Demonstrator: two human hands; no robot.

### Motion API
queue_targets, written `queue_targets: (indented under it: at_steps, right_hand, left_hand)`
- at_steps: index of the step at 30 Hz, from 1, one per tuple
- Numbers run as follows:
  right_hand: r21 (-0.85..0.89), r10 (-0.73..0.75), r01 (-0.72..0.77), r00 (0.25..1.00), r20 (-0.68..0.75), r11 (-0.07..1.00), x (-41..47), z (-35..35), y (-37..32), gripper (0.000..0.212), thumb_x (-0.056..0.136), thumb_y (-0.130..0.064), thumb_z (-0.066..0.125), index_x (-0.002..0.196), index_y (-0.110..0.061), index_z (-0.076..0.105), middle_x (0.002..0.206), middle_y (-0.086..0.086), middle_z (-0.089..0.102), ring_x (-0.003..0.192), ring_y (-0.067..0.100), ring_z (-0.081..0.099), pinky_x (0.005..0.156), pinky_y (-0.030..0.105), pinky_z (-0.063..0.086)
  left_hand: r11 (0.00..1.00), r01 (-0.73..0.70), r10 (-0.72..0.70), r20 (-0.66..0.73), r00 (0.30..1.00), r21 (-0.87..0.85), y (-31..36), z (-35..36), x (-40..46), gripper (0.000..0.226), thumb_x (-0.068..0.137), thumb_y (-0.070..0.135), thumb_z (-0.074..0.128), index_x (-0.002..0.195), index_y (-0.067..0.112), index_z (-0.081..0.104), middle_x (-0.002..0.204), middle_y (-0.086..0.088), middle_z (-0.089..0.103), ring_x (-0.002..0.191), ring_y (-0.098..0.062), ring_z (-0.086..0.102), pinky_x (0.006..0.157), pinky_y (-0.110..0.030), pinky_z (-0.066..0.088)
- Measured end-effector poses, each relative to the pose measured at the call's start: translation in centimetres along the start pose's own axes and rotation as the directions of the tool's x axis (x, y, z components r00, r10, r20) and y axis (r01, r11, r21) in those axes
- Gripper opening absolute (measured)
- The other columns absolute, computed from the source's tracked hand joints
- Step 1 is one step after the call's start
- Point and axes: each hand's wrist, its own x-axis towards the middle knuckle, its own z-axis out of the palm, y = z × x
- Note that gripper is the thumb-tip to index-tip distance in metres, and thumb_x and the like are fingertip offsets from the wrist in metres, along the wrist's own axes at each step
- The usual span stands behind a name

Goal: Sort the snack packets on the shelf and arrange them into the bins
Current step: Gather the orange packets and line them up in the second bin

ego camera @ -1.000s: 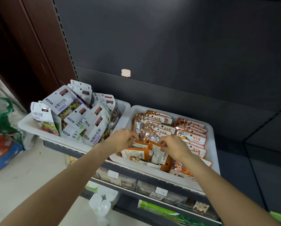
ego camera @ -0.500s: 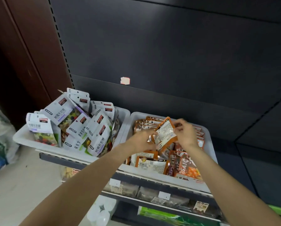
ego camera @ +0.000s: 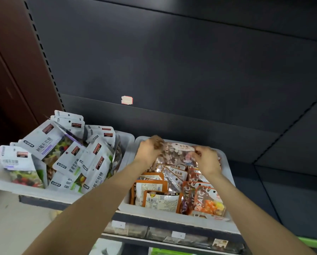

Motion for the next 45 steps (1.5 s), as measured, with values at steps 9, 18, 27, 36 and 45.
queue_targets:
  at_steps: [9,18,27,36,45]
  right_hand:
    - [0.168,0.113,-0.092,0.987,-0.118,0.981,1.2,-0.5,1.1,0.018,0.095,-0.016,0.054,0.094,-0.004,0.067,0.088,0.012,0.069,0.075,0.022,0.062,0.066,0.030,0.046]
    - [0.218,0.120,-0.126,0.992,0.038,0.968,1.9,-0.5,-0.1,0.026,0.096,-0.024,0.053,0.109,-0.006,0.065,0.102,0.005,0.066,0.093,0.021,0.062,0.062,0.015,0.039]
    - [0.008,0.062,-0.074,0.889,0.454,0.997,1.5,2.1,0.3,0.028,0.094,-0.018,0.055,0.121,-0.014,0.059,0.120,0.007,0.061,0.103,0.017,0.057,0.078,0.021,0.043]
    - [-0.087,-0.018,0.058,0.914,0.405,0.994,-1.0,3.6,0.2,0.040,0.102,-0.021,0.038,0.141,-0.021,0.041,0.135,0.010,0.050,0.116,0.023,0.055,0.097,0.032,0.047]
    - [-0.062,-0.069,0.082,0.981,0.180,0.995,-2.0,2.5,-0.8,0.041,0.097,-0.019,0.049,0.138,-0.019,0.046,0.141,0.007,0.043,0.133,0.023,0.038,0.108,0.034,0.035]
  left_hand:
    - [0.989,0.104,-0.123,0.192,0.974,0.104,-1.2,1.8,0.0,0.030,0.093,0.017,0.057,0.123,0.014,0.055,0.126,-0.006,0.060,0.117,-0.021,0.057,0.101,-0.032,0.044]
    - [0.996,0.043,-0.058,0.181,0.982,0.083,-2.3,1.5,-1.5,0.016,0.091,0.011,0.059,0.102,0.019,0.069,0.114,0.001,0.066,0.105,-0.013,0.061,0.094,-0.026,0.049]
    - [0.995,-0.041,0.020,0.223,0.975,0.091,-2.5,-0.5,-4.6,0.020,0.091,0.011,0.059,0.109,0.018,0.067,0.108,0.004,0.065,0.097,-0.005,0.059,0.075,-0.004,0.043]
    - [0.811,-0.089,-0.133,0.330,0.935,0.579,-2.5,-0.7,-5.2,0.030,0.095,0.026,0.053,0.125,0.018,0.052,0.118,-0.006,0.060,0.107,-0.024,0.059,0.093,-0.035,0.048]
    - [0.929,-0.011,-0.083,0.238,0.968,0.370,-1.7,-2.4,-5.2,0.010,0.089,0.014,0.062,0.091,0.021,0.069,0.107,-0.001,0.067,0.099,-0.016,0.063,0.095,-0.031,0.049]
